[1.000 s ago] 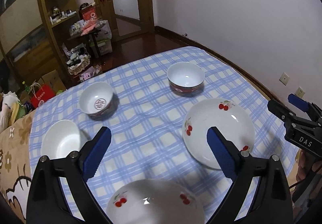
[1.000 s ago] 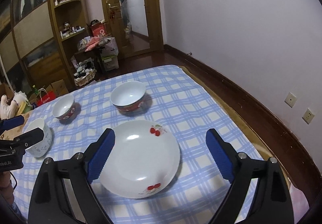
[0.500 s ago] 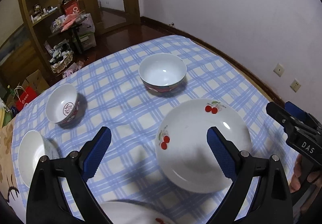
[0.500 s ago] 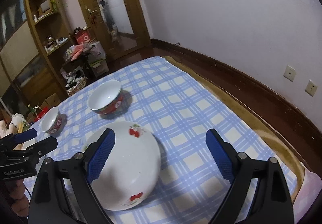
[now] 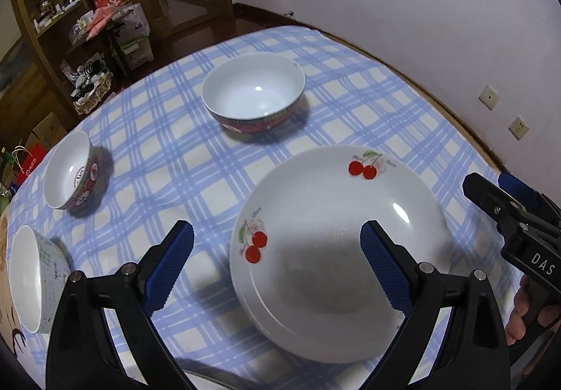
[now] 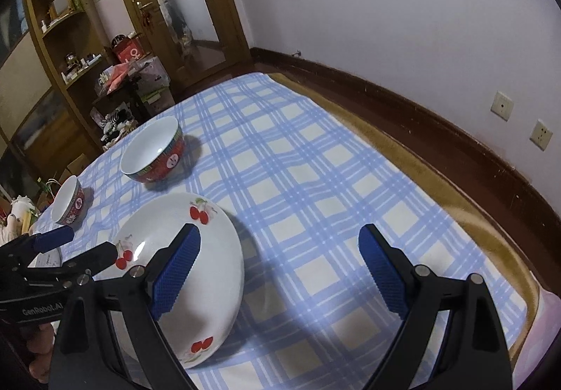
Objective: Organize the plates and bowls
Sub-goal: 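Move both grippers to the rim of the stacked cherry plates, then close the left gripper on the plate stack rim while the right gripper grips it too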
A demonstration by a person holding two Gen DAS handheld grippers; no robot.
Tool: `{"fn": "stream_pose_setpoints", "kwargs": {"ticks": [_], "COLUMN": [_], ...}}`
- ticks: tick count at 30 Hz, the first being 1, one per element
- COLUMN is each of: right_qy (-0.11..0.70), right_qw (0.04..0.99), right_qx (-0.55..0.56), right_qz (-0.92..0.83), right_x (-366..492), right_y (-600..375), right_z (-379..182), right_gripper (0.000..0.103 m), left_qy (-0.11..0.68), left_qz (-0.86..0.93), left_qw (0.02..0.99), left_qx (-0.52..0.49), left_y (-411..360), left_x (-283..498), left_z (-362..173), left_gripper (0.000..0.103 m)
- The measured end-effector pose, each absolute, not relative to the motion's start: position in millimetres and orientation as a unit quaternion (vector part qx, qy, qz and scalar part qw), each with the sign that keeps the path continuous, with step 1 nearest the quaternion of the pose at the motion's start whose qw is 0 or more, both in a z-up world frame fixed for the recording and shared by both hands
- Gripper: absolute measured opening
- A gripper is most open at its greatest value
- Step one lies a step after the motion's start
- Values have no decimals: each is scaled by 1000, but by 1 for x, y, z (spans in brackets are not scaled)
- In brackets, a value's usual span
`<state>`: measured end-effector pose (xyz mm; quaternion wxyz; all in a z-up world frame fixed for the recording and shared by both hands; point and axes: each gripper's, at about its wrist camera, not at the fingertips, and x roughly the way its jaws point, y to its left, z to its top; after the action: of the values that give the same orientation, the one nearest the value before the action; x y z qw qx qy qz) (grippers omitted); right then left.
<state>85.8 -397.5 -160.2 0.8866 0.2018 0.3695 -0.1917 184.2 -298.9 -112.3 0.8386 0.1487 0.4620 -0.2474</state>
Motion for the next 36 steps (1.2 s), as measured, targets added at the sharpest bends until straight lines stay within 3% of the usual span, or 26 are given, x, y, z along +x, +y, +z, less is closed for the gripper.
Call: {"fn": "stream_pose_setpoints", "kwargs": {"ticks": [17, 30, 36], "right_qy": [413, 414, 422], "right_qw": [862, 866, 865], "right_qx": [226, 221, 220], "right_qz": [-188, -172, -160], "right_x": [98, 104, 106], "right_y": [-405, -396, -392], "right_z": [-191, -192, -194], "right_gripper": [96, 96, 81], "left_qy": [500, 475, 494], "left_qz": [-256, -234, -208], "left_qw": [810, 829, 828], "left_qx": [171, 180, 163], "left_y": [-321, -306, -291], "left_x": [182, 182, 199], "left_z": [-154, -134, -137], "left_gripper": [94, 94, 94]}}
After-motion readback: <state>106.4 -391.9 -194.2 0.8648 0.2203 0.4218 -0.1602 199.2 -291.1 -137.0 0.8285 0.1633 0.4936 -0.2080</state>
